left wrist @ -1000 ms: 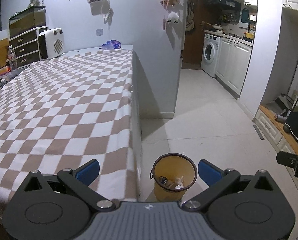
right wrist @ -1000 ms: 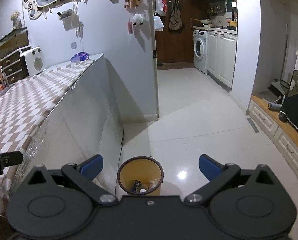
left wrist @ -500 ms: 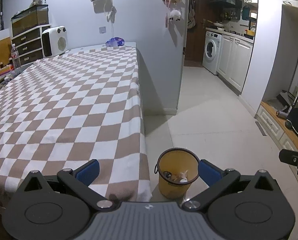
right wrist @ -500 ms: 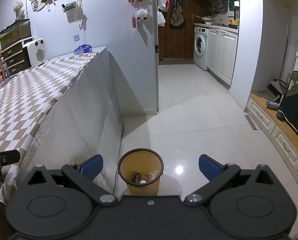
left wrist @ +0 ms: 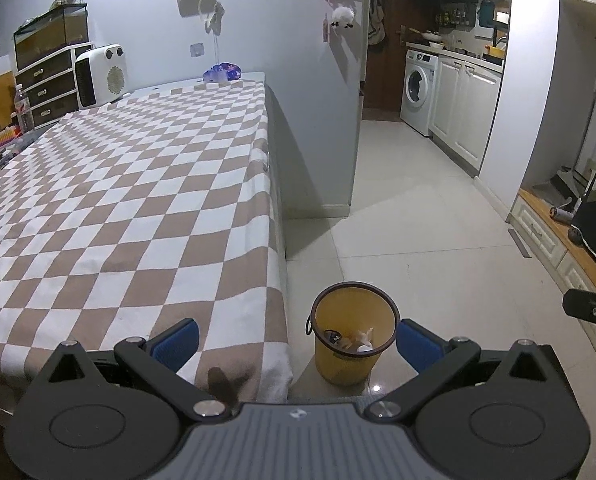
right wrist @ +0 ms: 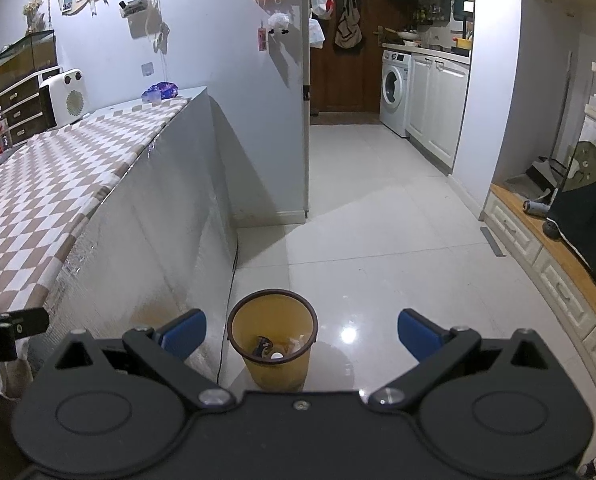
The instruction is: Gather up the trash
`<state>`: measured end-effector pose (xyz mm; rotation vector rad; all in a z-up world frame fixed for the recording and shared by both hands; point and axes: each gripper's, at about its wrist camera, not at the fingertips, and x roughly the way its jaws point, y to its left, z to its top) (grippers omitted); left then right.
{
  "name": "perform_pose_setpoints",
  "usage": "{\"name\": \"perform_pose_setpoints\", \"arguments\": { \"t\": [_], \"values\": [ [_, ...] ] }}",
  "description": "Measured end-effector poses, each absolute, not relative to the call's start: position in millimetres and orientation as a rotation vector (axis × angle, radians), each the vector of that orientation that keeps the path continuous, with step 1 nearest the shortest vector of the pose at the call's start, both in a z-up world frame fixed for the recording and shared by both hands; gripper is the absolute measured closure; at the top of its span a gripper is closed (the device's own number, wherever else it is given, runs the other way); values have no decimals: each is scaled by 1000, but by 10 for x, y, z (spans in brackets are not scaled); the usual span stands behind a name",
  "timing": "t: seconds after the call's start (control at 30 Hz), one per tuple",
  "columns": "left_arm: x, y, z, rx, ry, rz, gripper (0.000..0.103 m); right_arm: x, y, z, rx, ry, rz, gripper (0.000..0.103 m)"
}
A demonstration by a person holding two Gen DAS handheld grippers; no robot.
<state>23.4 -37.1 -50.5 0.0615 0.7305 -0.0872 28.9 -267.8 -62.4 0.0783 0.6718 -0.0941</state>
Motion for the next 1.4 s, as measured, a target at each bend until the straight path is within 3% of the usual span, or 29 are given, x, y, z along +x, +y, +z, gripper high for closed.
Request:
{"name": "perform_pose_setpoints", "arguments": {
  "t": [1.4],
  "values": [
    [202, -398, -464, 48, 715, -95, 0, 278, -2636, -646, 63, 686, -89, 0]
  ]
}}
